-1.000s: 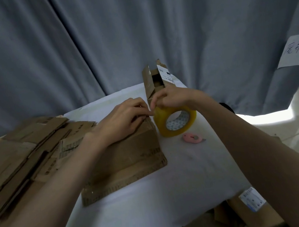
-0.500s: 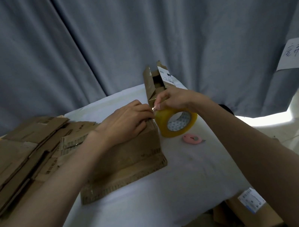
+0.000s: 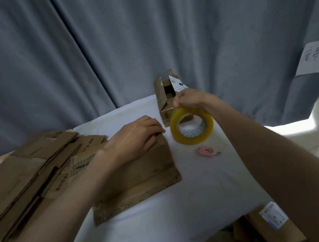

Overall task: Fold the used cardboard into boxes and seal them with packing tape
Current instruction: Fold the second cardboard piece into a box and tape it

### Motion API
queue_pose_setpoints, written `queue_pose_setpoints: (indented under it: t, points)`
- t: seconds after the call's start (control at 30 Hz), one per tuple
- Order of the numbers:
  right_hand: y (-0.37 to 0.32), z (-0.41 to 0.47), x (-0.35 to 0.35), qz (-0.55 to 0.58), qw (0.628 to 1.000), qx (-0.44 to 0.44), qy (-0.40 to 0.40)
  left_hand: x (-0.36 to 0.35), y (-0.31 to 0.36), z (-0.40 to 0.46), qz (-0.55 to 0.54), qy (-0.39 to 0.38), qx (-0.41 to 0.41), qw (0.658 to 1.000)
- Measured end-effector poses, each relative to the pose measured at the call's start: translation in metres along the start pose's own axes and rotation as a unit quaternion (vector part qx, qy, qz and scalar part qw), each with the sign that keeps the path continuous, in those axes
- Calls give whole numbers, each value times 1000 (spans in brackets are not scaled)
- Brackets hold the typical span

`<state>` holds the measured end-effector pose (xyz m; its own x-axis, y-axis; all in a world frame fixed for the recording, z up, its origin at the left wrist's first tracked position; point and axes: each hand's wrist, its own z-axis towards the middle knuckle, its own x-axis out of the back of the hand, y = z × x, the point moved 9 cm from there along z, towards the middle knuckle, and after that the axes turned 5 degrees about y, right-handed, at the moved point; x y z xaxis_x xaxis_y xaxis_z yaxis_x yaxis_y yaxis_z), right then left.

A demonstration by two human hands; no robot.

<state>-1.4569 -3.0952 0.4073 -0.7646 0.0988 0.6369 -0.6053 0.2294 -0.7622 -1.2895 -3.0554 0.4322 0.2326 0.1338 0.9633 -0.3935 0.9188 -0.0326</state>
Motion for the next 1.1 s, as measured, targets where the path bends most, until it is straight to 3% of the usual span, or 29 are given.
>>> queue_pose_setpoints:
  t: [0.23, 0.4, 0.57, 0.7, 0.9, 1.1]
  points:
    - [29, -21, 6, 149, 989, 5, 19, -17, -9, 15, -15, -36, 73, 997]
    - [38, -55, 21, 197, 975, 35, 96, 5, -18, 29, -65, 76, 196, 975]
    - [40, -77, 23, 226, 962, 67, 138, 5, 2, 51, -165, 101, 272, 943]
    - [44, -81, 20, 241, 956, 85, 142, -1, 13, 63, -247, 79, 303, 917]
    - [48, -84, 21, 237, 955, 108, 139, -4, 17, 66, -253, 67, 325, 909]
    - [51, -94, 28, 243, 955, 87, 146, 5, 32, 81, -229, 66, 288, 927]
